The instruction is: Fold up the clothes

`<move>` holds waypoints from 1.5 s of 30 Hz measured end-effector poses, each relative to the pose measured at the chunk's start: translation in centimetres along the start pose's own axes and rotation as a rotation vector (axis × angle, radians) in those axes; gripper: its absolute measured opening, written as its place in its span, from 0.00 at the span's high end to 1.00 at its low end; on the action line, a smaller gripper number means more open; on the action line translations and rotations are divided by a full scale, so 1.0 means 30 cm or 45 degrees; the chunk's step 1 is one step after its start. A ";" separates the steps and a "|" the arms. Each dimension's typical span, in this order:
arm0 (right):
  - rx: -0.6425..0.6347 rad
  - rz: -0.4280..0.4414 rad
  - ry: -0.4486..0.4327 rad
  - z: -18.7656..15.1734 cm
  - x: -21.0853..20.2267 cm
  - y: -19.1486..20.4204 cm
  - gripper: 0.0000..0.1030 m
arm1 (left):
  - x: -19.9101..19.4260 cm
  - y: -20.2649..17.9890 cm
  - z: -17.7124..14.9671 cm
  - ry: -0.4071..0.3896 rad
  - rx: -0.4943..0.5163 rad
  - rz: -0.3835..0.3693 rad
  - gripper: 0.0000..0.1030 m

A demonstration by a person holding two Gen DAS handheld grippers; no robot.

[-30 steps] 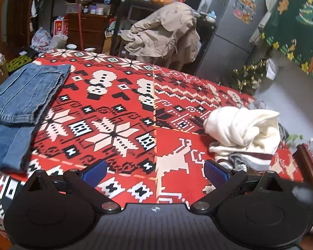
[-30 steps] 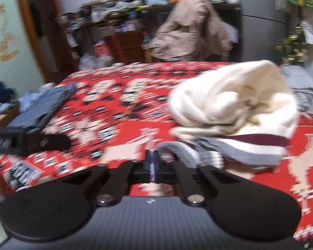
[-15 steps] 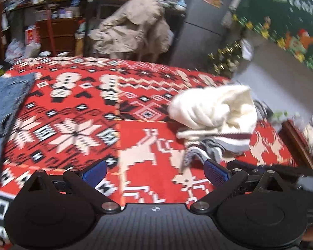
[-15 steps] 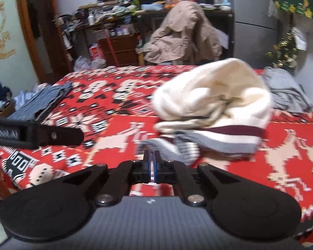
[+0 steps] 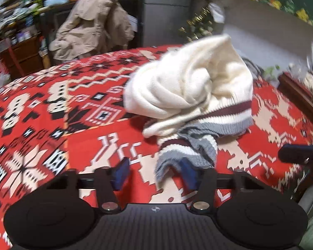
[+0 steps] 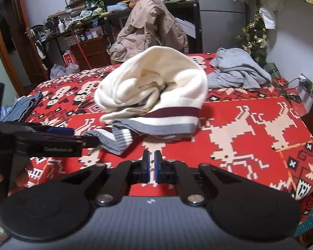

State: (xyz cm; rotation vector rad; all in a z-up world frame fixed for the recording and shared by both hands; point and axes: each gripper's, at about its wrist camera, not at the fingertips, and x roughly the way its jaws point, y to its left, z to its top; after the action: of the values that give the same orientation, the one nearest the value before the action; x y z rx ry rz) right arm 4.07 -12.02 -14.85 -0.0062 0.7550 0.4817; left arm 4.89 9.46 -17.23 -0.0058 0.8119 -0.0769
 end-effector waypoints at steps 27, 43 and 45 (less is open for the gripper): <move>-0.036 0.002 0.017 0.021 0.014 0.042 0.86 | -0.102 0.174 -0.014 0.029 -0.310 0.041 0.91; -0.297 0.253 -0.023 0.029 0.013 0.364 0.66 | -0.401 0.425 -0.274 -0.067 -0.534 0.186 0.74; -0.349 0.230 -0.056 0.049 0.006 0.407 0.65 | -0.415 0.434 -0.271 -0.090 -0.554 0.181 0.67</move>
State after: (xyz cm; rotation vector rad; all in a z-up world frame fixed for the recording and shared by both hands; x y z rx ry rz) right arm 0.00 -0.81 -11.89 -0.1839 0.6445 0.7530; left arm -8.68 23.53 -14.25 -0.3593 0.7431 0.2338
